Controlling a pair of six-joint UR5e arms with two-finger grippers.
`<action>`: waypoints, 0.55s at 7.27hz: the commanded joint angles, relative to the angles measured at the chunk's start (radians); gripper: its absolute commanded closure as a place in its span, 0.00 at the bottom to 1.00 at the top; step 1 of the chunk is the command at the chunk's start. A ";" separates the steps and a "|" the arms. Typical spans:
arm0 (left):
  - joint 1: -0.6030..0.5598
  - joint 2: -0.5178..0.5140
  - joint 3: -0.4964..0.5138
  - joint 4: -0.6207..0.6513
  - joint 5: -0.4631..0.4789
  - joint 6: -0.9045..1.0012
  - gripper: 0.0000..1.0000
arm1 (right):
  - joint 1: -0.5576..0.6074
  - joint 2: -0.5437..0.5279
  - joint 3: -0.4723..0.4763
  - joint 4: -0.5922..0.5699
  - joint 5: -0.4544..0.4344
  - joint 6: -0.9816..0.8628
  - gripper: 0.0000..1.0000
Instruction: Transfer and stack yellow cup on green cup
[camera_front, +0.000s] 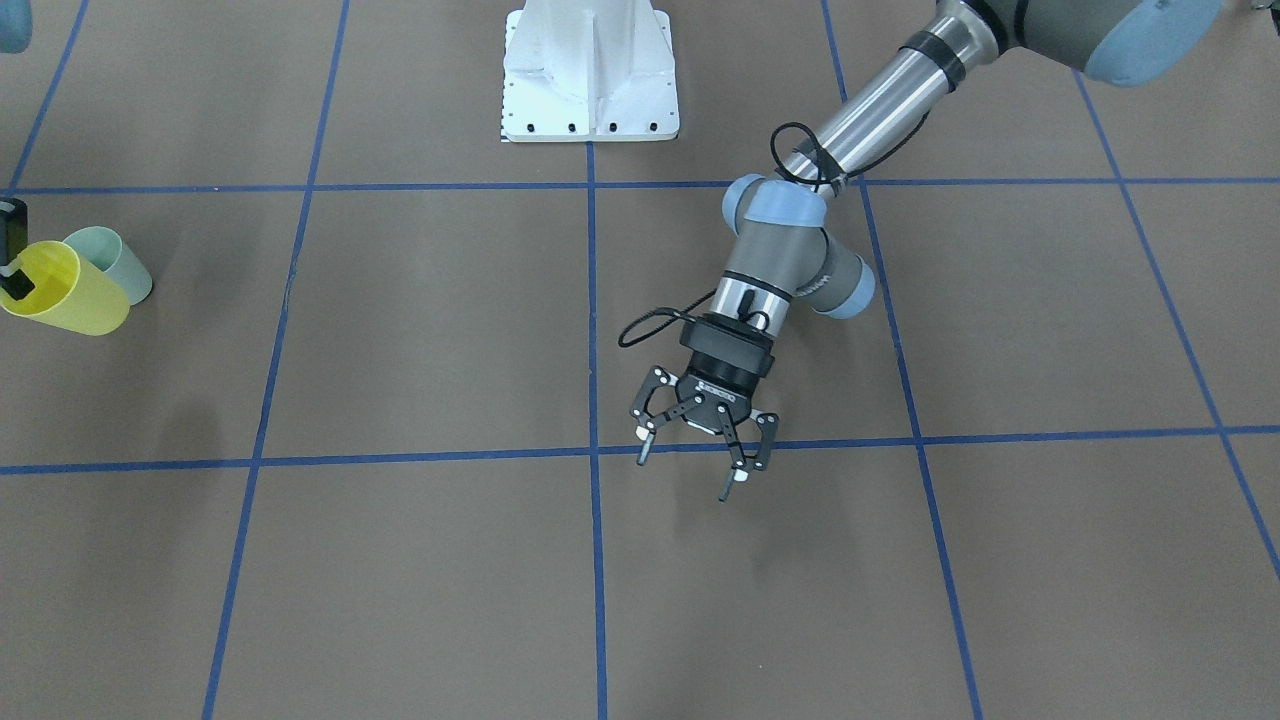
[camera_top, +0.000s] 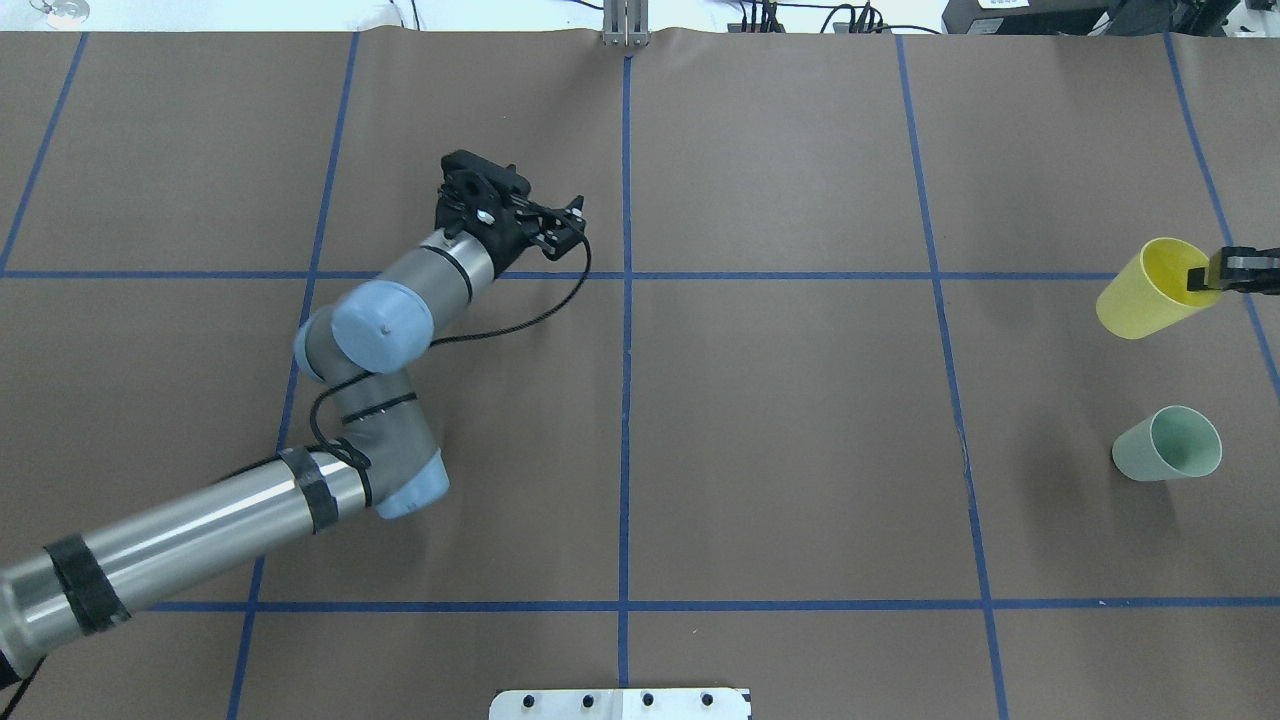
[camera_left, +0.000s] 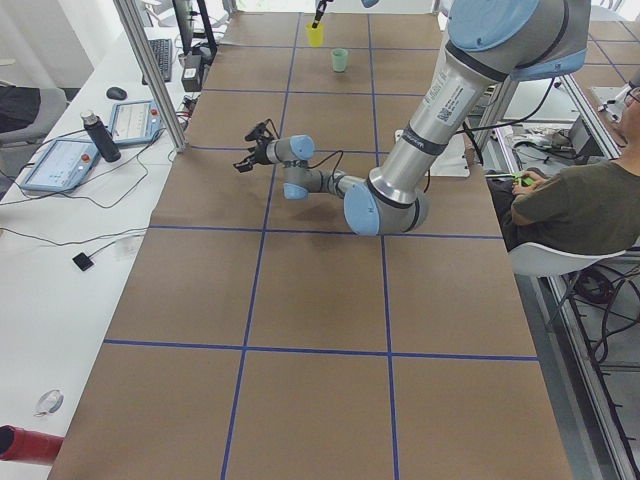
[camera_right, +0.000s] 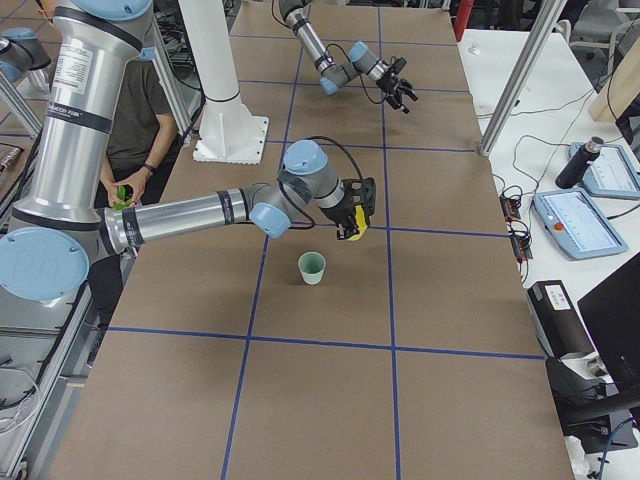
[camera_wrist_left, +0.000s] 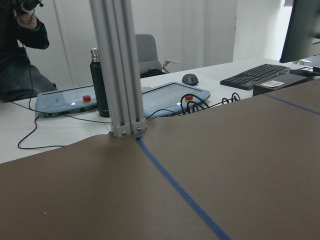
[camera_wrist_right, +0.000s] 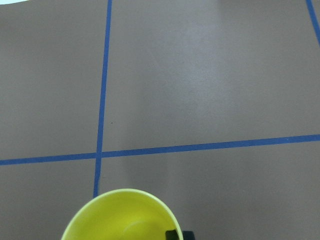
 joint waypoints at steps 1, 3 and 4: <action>-0.182 0.050 -0.009 0.137 -0.316 -0.034 0.01 | 0.002 -0.123 -0.008 0.202 -0.023 -0.001 1.00; -0.254 0.077 -0.012 0.313 -0.457 -0.020 0.01 | -0.022 -0.154 -0.052 0.309 -0.009 -0.079 1.00; -0.318 0.078 -0.020 0.481 -0.549 -0.014 0.01 | -0.045 -0.156 -0.095 0.371 -0.007 -0.085 1.00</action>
